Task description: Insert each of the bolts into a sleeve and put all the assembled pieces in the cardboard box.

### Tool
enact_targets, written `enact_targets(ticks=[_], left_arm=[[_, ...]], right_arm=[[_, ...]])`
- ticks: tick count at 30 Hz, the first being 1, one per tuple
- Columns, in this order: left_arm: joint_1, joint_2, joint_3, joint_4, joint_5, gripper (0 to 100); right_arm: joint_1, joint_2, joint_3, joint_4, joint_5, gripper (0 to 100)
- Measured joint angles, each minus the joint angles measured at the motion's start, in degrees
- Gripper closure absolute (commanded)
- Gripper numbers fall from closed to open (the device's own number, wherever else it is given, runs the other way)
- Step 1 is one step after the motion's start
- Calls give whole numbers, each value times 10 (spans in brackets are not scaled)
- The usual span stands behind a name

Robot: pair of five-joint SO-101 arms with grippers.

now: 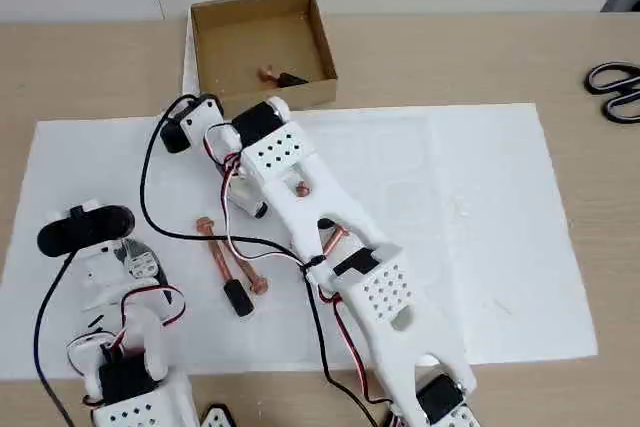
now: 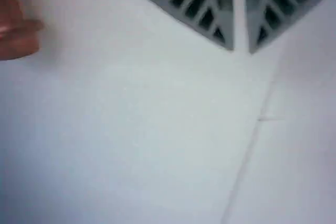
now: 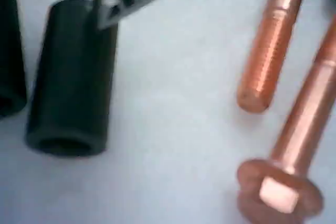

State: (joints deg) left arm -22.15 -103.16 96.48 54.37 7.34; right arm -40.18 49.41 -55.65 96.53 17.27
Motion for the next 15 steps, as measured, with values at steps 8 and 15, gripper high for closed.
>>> enact_targets(ticks=[8, 15], left_arm=[[0, 0, 0, 0, 0, 992], [0, 0, 0, 0, 0, 992]], right_arm=[[26, 0, 0, -1, 0, 775], [28, 38, 0, -17, 1, 775]])
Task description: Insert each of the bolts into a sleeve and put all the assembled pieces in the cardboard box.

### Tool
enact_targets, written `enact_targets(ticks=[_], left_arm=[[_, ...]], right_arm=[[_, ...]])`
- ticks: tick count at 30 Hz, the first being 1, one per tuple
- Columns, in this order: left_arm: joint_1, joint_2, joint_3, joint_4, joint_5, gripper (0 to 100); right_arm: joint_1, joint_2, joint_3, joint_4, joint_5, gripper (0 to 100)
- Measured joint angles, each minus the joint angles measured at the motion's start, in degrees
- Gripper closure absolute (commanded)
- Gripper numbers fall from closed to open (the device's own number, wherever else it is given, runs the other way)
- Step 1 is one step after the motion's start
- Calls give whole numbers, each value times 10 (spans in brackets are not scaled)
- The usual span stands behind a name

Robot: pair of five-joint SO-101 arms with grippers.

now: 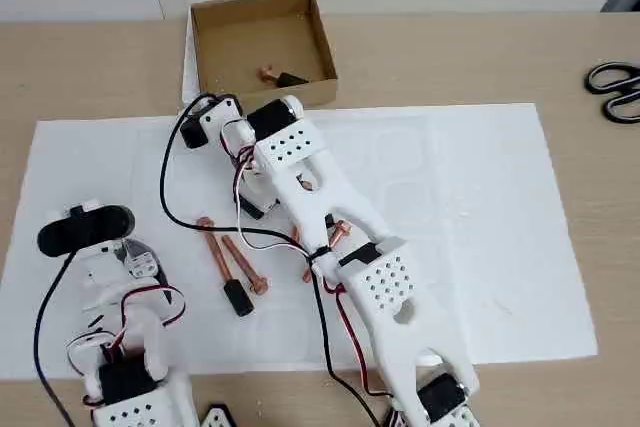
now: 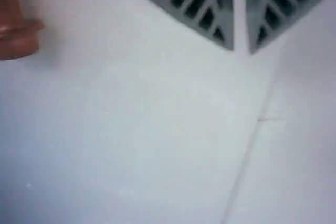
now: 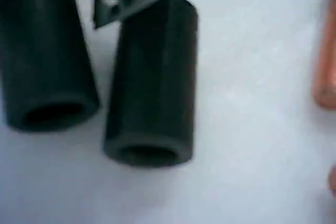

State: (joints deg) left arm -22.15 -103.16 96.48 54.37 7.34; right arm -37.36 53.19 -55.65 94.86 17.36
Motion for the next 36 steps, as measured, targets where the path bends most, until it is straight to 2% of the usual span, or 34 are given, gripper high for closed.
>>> enact_targets(ticks=[10, 36], left_arm=[[0, 0, 0, 0, 0, 992], [0, 0, 0, 0, 0, 992]], right_arm=[[0, 4, 0, -35, 0, 775], [0, 46, -8, -40, 0, 776]])
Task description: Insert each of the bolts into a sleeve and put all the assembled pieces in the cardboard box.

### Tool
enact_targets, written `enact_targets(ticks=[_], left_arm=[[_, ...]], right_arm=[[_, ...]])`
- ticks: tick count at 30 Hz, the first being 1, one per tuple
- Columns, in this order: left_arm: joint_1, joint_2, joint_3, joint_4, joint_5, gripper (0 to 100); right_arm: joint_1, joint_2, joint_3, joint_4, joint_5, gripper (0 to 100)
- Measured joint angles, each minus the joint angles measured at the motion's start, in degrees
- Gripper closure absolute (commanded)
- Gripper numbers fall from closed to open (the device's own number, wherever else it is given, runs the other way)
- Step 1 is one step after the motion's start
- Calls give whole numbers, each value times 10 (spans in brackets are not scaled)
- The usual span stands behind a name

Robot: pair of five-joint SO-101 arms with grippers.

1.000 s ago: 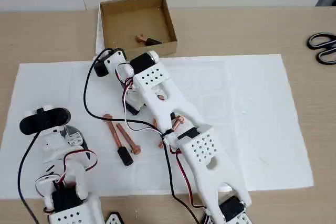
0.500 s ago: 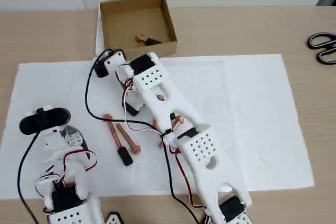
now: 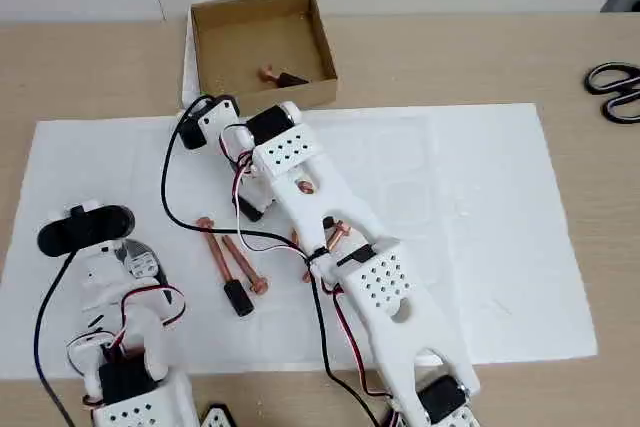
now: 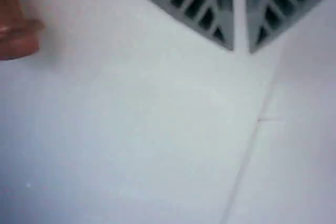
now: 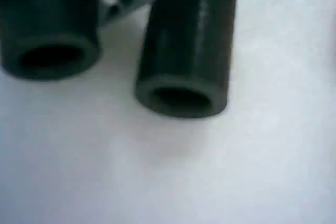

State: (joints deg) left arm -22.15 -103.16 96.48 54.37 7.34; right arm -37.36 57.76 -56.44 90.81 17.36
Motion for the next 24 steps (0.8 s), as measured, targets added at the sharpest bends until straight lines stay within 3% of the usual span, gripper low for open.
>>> enact_targets(ticks=[4, 9, 24], left_arm=[[0, 0, 0, 0, 0, 992], [0, 0, 0, 0, 0, 992], [0, 0, 0, 0, 0, 992]], right_arm=[[0, 0, 0, 0, 0, 820], [4, -1, -1, -4, 0, 998], [7, -1, -3, -6, 0, 994]])
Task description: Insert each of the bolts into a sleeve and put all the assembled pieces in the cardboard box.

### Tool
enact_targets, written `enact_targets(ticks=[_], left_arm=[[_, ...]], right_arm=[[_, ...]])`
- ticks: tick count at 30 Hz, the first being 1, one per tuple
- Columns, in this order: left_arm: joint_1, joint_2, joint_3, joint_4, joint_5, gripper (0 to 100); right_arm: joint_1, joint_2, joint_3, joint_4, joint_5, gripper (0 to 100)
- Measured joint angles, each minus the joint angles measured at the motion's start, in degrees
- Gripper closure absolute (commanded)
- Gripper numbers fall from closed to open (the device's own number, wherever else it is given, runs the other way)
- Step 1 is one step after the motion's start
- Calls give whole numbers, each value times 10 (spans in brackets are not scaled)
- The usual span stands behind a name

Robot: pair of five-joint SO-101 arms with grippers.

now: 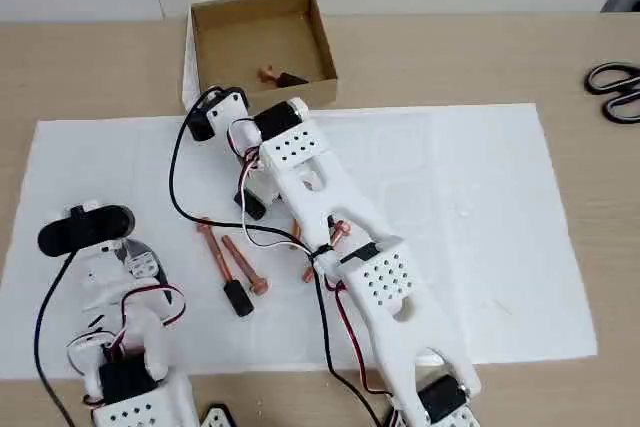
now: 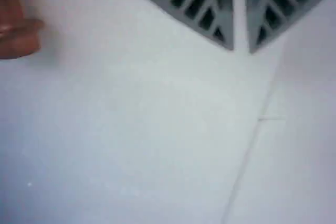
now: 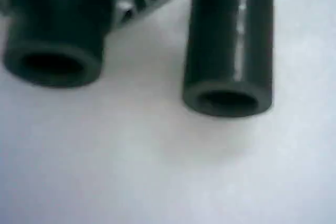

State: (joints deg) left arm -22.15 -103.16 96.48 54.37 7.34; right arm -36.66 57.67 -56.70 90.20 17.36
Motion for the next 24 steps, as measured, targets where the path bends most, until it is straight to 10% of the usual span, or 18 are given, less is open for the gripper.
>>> enact_targets(ticks=[24], left_arm=[[0, 0, 0, 0, 0, 992]], right_arm=[[43, -216, 62, 60, 0, 995]])
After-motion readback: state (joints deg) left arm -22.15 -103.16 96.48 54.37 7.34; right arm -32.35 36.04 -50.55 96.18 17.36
